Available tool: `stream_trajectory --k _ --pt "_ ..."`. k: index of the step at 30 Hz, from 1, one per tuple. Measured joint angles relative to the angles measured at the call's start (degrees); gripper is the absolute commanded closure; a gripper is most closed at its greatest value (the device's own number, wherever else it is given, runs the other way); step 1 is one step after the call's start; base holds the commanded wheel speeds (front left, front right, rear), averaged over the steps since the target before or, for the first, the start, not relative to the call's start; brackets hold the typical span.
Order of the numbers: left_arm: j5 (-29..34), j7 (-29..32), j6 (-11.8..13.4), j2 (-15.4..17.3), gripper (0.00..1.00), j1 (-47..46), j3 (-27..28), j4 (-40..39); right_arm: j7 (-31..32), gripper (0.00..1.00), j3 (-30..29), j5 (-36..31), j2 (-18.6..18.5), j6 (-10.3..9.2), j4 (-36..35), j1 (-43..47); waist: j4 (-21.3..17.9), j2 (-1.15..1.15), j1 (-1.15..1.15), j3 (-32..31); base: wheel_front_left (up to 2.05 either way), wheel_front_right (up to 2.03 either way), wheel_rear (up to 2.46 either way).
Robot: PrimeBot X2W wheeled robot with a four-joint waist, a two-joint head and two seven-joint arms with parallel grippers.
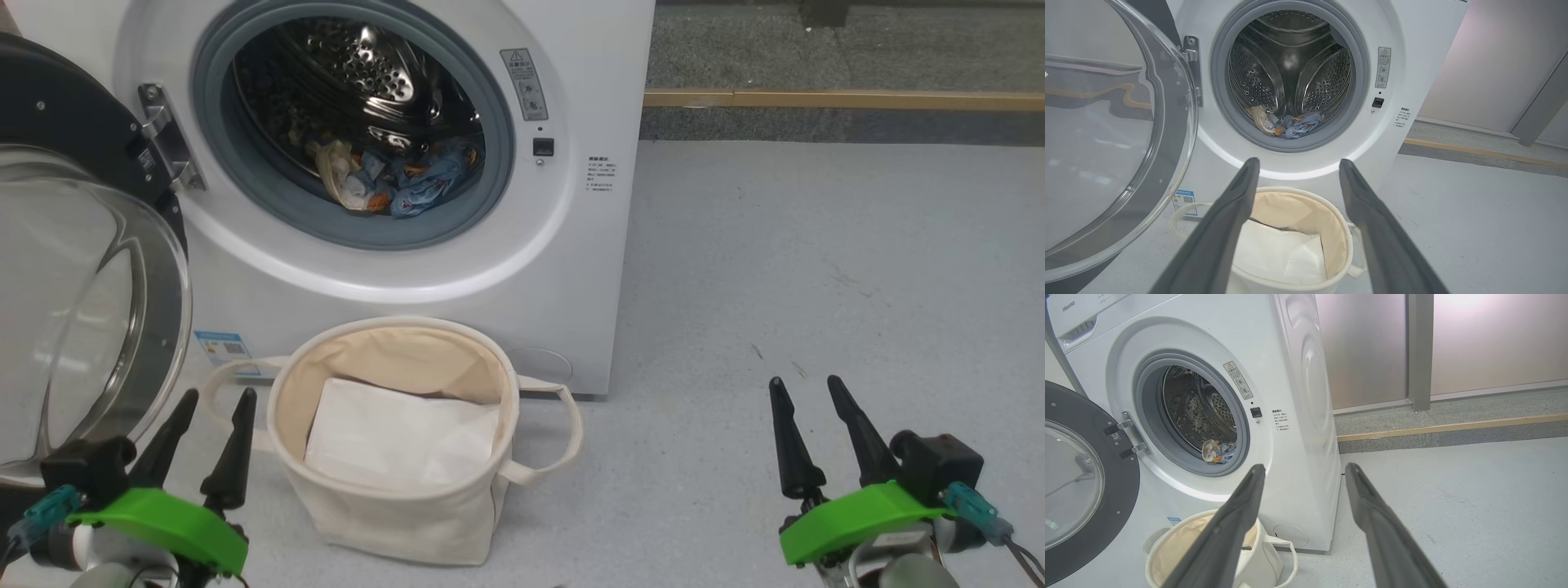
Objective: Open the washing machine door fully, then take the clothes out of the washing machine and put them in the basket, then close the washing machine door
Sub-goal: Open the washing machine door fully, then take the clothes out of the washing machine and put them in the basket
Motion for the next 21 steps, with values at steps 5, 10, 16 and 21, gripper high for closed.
stream_trajectory --k 5,10,16,21 --pt "0.0 -0.08 0.01 0.14 0.0 0.0 0.0 -0.56 0.0 0.0 0.05 0.0 0.0 0.0 0.31 0.05 0.13 0.0 0.0 -0.03 0.0 0.0 0.0" --pt "-0.52 -0.07 0.0 0.2 0.0 0.0 -0.21 -0.75 0.01 0.0 0.14 0.01 0.0 0.0 0.51 0.06 0.27 0.0 0.0 0.05 0.15 -0.09 -0.05" --pt "-1.54 0.09 -0.37 0.48 0.0 0.0 -0.71 -1.16 0.01 0.0 0.29 0.01 0.01 0.0 0.69 0.06 0.26 0.0 0.0 0.19 0.93 -0.57 -0.36" --pt "-1.62 0.1 -0.48 0.91 0.0 0.01 -0.96 -1.63 0.01 0.0 0.16 0.02 0.03 0.0 0.75 0.13 0.21 0.0 0.0 0.42 1.61 -1.21 -0.4"
